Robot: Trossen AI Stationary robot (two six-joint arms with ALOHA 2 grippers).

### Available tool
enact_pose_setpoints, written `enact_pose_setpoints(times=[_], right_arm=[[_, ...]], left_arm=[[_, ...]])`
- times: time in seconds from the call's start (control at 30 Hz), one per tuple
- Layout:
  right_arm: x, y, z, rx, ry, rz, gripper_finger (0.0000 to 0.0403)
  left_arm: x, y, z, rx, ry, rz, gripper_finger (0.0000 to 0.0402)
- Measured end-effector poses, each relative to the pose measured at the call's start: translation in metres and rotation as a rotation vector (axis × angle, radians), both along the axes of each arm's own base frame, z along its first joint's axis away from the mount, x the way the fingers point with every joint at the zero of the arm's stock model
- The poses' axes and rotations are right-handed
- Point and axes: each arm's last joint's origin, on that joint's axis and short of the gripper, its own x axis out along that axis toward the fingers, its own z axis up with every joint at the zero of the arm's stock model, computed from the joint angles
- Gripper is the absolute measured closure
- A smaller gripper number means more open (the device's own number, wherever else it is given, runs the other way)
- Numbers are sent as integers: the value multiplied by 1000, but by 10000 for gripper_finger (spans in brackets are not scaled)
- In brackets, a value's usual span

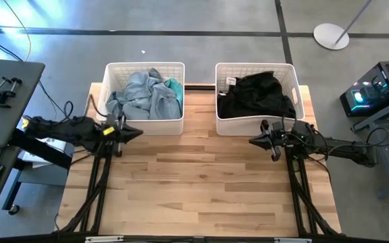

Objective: Sort clothes
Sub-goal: Return to Home Position

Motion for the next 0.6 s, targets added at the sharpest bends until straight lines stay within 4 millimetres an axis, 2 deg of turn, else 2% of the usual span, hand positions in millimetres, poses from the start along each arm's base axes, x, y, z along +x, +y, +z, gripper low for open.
enact_pose_setpoints(times=[0.13,0.23,0.4,0.6], right_arm=[[0,0,-1,16,8,6,403],[0,0,-1,15,11,6,403],[0,0,-2,-2,16,7,403],[0,0,-2,-13,18,6,403]], left_arm=[[10,-10,20,-3,46,-121,401],[17,-19,22,-14,70,-190,401],[25,-35,2,-11,95,-227,401],[30,-37,-23,-68,-76,-243,401]])
